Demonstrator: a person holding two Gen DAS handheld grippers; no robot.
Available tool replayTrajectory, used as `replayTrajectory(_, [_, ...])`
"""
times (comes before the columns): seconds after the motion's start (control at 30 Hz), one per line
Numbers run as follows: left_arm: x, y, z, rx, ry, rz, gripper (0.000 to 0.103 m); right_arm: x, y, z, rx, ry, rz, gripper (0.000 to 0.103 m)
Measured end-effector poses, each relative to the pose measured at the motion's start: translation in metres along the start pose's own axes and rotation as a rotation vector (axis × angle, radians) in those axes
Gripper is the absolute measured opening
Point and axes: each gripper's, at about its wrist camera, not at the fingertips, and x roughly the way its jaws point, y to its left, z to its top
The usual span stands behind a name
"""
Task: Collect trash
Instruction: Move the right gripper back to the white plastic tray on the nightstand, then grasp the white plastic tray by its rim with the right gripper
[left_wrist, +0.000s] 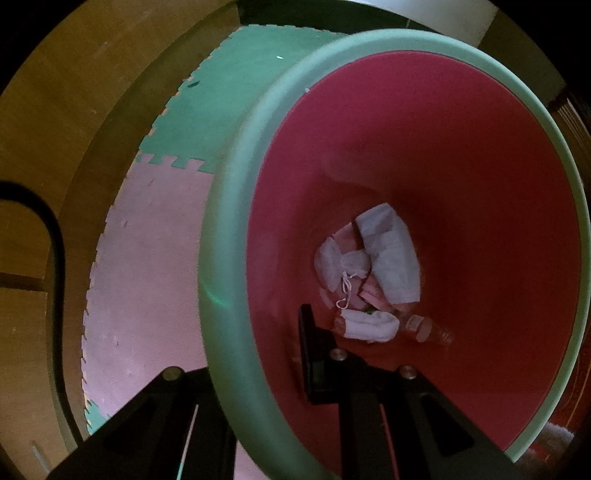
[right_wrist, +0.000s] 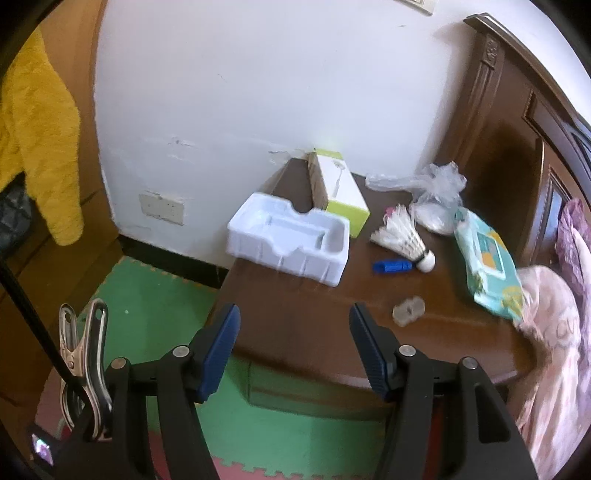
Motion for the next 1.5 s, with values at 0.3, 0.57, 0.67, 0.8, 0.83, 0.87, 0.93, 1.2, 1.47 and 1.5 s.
replayTrajectory(0.3, [-0.001, -0.007, 0.001, 0.002, -0.009, 0.010, 0.010, 0.043, -0.023, 0.033, 0.027, 0.002, -0.097, 0.063])
replayTrajectory(0.57, [0.000, -0.004, -0.001, -0.004, -0.010, 0.010, 0.010, 0.072, -0.026, 0.039, 0.059, 0.030, -0.104, 0.063])
replayTrajectory(0.67, [0.000, -0.004, -0.002, -0.005, -0.010, 0.010, 0.010, 0.077, -0.025, 0.041, 0.062, 0.037, -0.126, 0.063])
replayTrajectory(0.8, [0.000, -0.004, -0.002, -0.005, -0.011, 0.009, 0.010, 0.080, -0.024, 0.046, 0.053, 0.041, -0.138, 0.063])
replayTrajectory(0.83, [0.000, -0.004, -0.002, -0.005, -0.011, 0.010, 0.010, 0.082, -0.023, 0.047, 0.045, 0.044, -0.145, 0.063])
replayTrajectory(0.87, [0.000, -0.004, -0.002, -0.005, -0.011, 0.010, 0.010, 0.084, -0.022, 0.048, 0.039, 0.049, -0.149, 0.063])
replayTrajectory(0.93, [0.000, -0.003, -0.002, -0.008, -0.012, 0.009, 0.010, 0.089, -0.022, 0.049, 0.034, 0.065, -0.155, 0.063])
replayTrajectory(1.2, [-0.001, -0.002, -0.001, -0.008, -0.012, 0.004, 0.010, 0.110, -0.028, 0.041, 0.113, 0.136, -0.132, 0.063])
replayTrajectory(1.47, [-0.002, -0.002, -0.001, -0.010, -0.018, -0.003, 0.010, 0.107, -0.027, 0.039, 0.092, 0.157, -0.114, 0.061])
replayTrajectory(1.5, [-0.002, -0.002, -0.002, -0.010, -0.019, -0.003, 0.010, 0.106, -0.027, 0.038, 0.089, 0.154, -0.111, 0.059])
